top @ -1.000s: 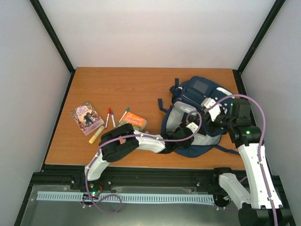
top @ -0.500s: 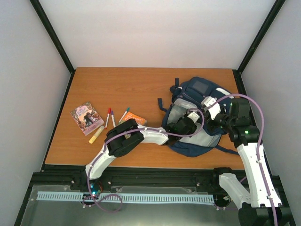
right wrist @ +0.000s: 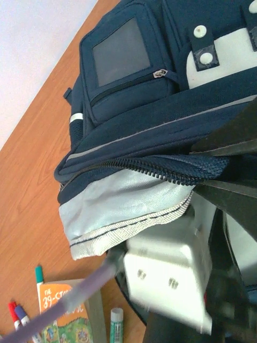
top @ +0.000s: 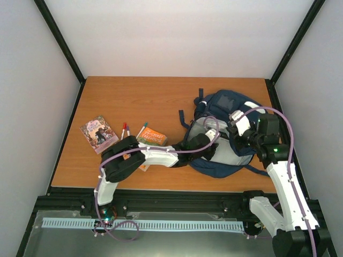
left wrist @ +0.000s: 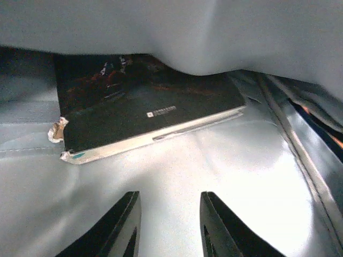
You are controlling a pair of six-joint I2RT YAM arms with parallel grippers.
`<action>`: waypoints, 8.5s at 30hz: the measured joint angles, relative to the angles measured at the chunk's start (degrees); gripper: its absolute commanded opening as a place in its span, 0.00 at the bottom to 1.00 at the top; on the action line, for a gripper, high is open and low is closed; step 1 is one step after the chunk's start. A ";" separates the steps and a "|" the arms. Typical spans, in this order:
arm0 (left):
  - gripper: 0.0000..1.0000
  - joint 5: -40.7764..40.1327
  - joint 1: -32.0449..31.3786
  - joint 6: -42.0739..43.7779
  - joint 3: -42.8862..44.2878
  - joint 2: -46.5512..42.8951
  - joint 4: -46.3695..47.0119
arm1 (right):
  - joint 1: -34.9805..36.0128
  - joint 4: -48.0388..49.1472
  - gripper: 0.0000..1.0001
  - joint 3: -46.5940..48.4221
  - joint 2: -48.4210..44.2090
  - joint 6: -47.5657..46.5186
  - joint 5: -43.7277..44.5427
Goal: Pack the student bag
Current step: Place the book in the student bag, then adjust the book at the center of the board, then pick up the stationery from the center of the board, then place the stationery at the center of the board.
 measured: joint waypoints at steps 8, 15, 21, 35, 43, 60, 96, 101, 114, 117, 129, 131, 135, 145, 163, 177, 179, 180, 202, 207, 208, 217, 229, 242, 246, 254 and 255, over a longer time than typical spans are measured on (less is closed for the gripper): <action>0.58 2.86 -2.34 -2.40 -10.62 -13.18 -2.82 | 0.02 1.38 0.08 -2.29 0.57 -0.61 1.53; 0.76 -1.11 -1.29 -7.43 -18.05 -27.52 -14.19 | 0.02 -2.01 0.12 -2.16 1.01 -7.65 -0.44; 0.91 -6.05 3.39 -12.55 -20.72 -36.96 -27.63 | 0.02 -11.45 0.14 -1.75 2.34 -18.67 -3.63; 0.98 4.11 29.27 -20.00 -29.73 -50.75 -42.34 | -0.02 -27.12 0.66 1.68 5.97 -34.18 -5.90; 1.00 10.51 40.87 -20.61 -31.32 -49.96 -43.52 | 12.04 -16.31 0.62 12.66 15.52 -19.26 -15.69; 0.92 15.76 45.68 -20.92 -34.64 -41.90 -39.34 | 40.87 0.26 0.54 21.00 49.00 0.09 -1.51; 0.80 29.51 43.85 -25.27 -44.44 -48.89 -31.67 | 37.99 -0.11 0.60 30.51 65.24 10.03 -1.16; 0.79 29.79 41.90 -26.05 -44.44 -48.89 -31.61 | 37.90 -1.40 0.62 25.99 57.88 2.71 -2.93; 0.78 32.44 39.28 -27.32 -44.22 -44.89 -25.24 | 39.15 -3.04 0.63 12.92 47.19 -16.90 1.20; 0.78 32.79 39.08 -27.39 -43.87 -44.04 -24.41 | 41.33 -1.66 0.64 9.79 46.60 -19.69 4.57; 0.78 32.83 39.08 -27.43 -43.78 -43.82 -24.20 | 46.10 2.89 0.36 6.62 46.56 -24.04 12.83; 0.78 32.83 39.08 -27.43 -43.78 -43.82 -24.20 | 46.16 2.97 0.32 6.60 46.56 -24.24 13.27; 0.78 32.79 39.08 -27.43 -43.78 -43.82 -24.22 | 46.18 3.15 0.31 6.36 46.56 -24.57 13.66; 0.81 32.68 39.04 -27.41 -43.28 -43.34 -24.37 | 46.42 3.26 0.34 6.27 46.97 -24.17 13.70; 0.95 3.41 38.95 -27.02 -22.95 -70.88 -54.16 | 50.14 -0.07 0.20 27.52 52.85 -12.44 8.48; 0.95 -9.18 38.99 -27.06 -16.59 -79.62 -66.71 | 54.10 -6.12 0.20 66.40 86.42 1.88 14.03; 0.95 -9.07 38.99 -27.08 -17.03 -80.21 -67.08 | 54.07 -7.54 0.20 72.98 90.64 3.85 15.23; 0.95 -8.96 38.99 -27.08 -17.27 -80.63 -67.17 | 54.07 -8.35 0.20 76.32 92.67 4.79 15.67; 0.94 -6.67 38.99 -28.09 -20.92 -82.84 -67.43 | 54.10 -9.66 0.21 91.21 100.74 20.68 15.91; 0.94 -6.49 38.99 -28.22 -20.94 -83.19 -67.43 | 54.12 -8.61 0.22 91.47 101.35 23.32 14.60; 0.94 -6.47 38.99 -28.24 -21.03 -83.23 -67.43 | 54.12 -8.63 0.22 91.49 101.35 23.41 14.62; 0.94 -5.62 38.99 -28.98 -22.71 -83.41 -67.41 | 54.12 -8.76 0.31 91.60 101.35 23.41 14.49; 0.93 -4.79 38.99 -29.03 -22.71 -83.38 -67.38 | 54.12 -9.07 0.42 91.60 101.29 22.75 14.91; 0.93 -3.91 38.99 -29.03 -22.84 -83.52 -67.36 | 53.29 -9.11 0.27 91.60 101.29 22.84 20.04; 0.93 -3.74 38.99 -29.05 -23.45 -83.49 -66.97 | 53.18 -9.11 0.39 91.60 101.29 23.06 20.85; 0.93 -3.26 38.99 -29.07 -23.76 -83.41 -66.77 | 53.18 -9.60 0.30 91.60 102.07 23.67 20.28; 0.93 -3.23 38.99 -29.07 -23.78 -83.41 -66.71 | 53.18 -9.77 0.29 91.60 102.16 23.74 20.04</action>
